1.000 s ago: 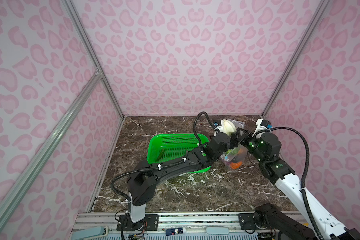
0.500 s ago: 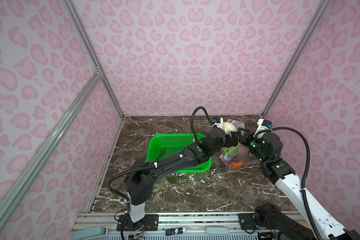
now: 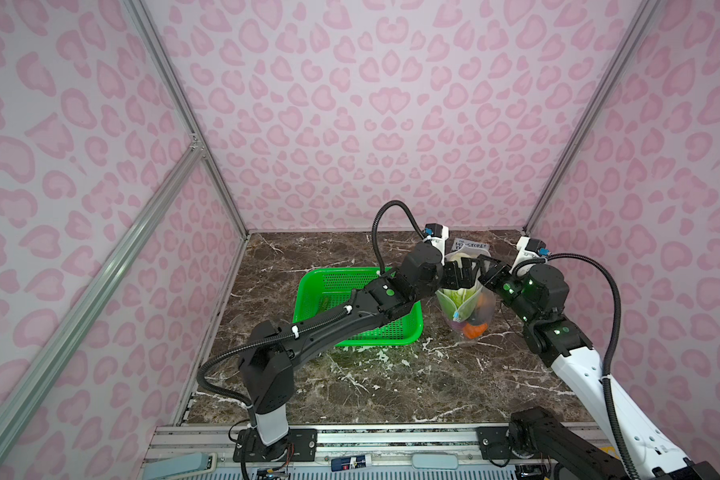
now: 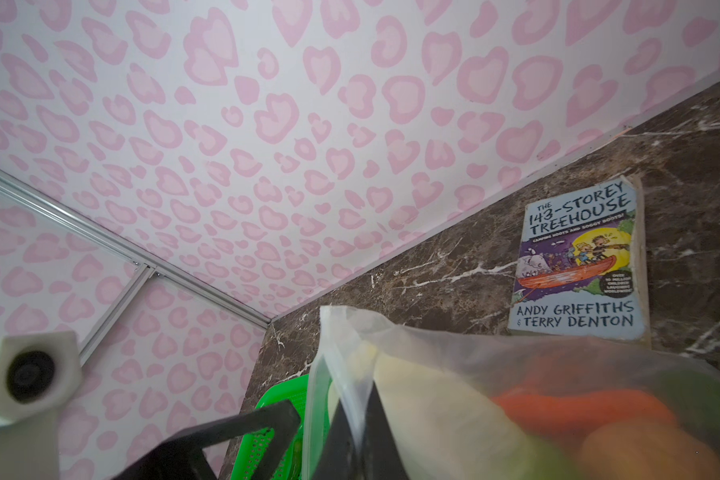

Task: Place the food in the zip-top bag and seal the zipper
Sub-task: 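Release the lettuce and withdraw the left gripper back over the green basket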

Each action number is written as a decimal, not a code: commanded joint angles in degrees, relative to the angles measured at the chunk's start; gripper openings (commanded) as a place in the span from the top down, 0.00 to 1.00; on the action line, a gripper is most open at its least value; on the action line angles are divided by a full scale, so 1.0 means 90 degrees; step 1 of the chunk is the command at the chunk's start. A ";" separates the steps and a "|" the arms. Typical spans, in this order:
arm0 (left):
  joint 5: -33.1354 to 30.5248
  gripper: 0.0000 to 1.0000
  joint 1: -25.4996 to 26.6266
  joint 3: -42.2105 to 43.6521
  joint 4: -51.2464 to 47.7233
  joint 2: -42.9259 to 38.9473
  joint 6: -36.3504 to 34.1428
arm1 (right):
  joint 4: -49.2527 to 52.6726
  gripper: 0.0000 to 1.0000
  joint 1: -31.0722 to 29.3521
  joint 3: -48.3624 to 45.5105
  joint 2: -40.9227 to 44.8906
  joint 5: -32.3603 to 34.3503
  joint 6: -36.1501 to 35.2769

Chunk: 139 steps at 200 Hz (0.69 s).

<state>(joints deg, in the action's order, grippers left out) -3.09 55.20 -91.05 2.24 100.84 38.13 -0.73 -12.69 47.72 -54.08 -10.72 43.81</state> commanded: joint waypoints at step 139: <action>0.1962 0.42 -0.0898 0.0578 -0.1399 -0.0026 -0.1079 | 0.0385 1.00 0.0078 0.0197 -0.0055 -0.0712 -0.0568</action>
<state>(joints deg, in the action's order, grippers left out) 11.73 47.42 -83.37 -9.96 98.17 29.32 2.98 -12.01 49.10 -54.41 -15.33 40.10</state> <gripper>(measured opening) 0.651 0.050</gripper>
